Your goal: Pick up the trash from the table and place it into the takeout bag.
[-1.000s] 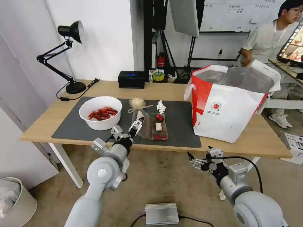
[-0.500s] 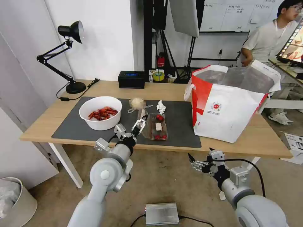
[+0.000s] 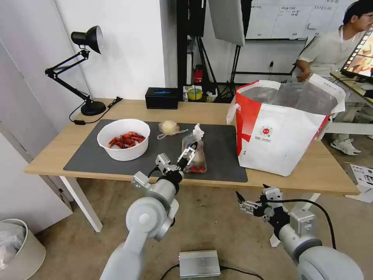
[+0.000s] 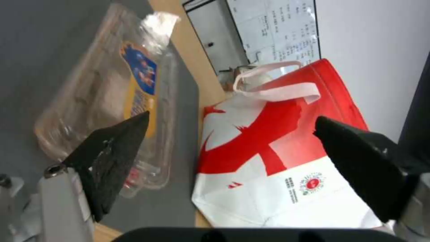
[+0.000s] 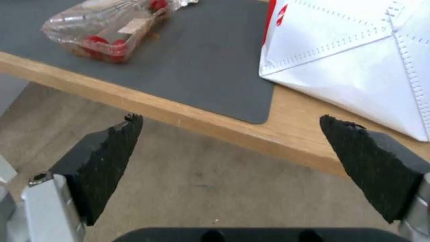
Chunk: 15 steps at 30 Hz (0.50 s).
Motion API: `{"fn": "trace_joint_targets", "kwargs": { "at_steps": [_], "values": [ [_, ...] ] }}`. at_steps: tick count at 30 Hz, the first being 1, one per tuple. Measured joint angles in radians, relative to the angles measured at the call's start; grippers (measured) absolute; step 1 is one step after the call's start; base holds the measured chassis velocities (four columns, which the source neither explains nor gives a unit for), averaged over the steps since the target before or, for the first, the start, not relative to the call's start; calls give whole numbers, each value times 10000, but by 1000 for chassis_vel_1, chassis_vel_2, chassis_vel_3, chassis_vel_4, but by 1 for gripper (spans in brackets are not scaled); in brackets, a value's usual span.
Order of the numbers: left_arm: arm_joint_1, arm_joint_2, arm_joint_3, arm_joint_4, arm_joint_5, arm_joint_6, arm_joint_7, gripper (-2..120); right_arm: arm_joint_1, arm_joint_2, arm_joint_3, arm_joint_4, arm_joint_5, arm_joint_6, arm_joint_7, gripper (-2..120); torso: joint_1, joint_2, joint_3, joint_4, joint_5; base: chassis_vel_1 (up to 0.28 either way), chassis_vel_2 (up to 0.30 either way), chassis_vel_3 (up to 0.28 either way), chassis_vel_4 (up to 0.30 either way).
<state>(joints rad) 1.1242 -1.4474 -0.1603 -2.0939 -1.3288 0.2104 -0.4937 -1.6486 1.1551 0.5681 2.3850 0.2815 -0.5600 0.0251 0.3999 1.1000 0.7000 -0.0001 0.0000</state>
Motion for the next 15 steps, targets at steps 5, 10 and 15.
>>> {"fn": "trace_joint_targets", "kwargs": {
  "at_steps": [5, 10, 15],
  "values": [
    [-84, 702, -89, -24, 678, 253, 430, 100, 24, -53, 24, 41, 46, 11, 1, 100, 1, 0, 0, 2, 0, 0, 0, 0, 0],
    [-455, 1933, 121, 214, 2067, 387, 1353, 97, 133, -93, 21, 40, 98, 13, 4, 100, 0, 0, 0, 2, -3, 0, 0, 0, 0],
    [-1001, 3197, 653, 1016, 5181, 18, 3042, 82, 323, -180, 16, -20, 309, 16, 36, 100, 1, -1, 1, 2, -4, 0, 0, 0, 0]
  ]
}}
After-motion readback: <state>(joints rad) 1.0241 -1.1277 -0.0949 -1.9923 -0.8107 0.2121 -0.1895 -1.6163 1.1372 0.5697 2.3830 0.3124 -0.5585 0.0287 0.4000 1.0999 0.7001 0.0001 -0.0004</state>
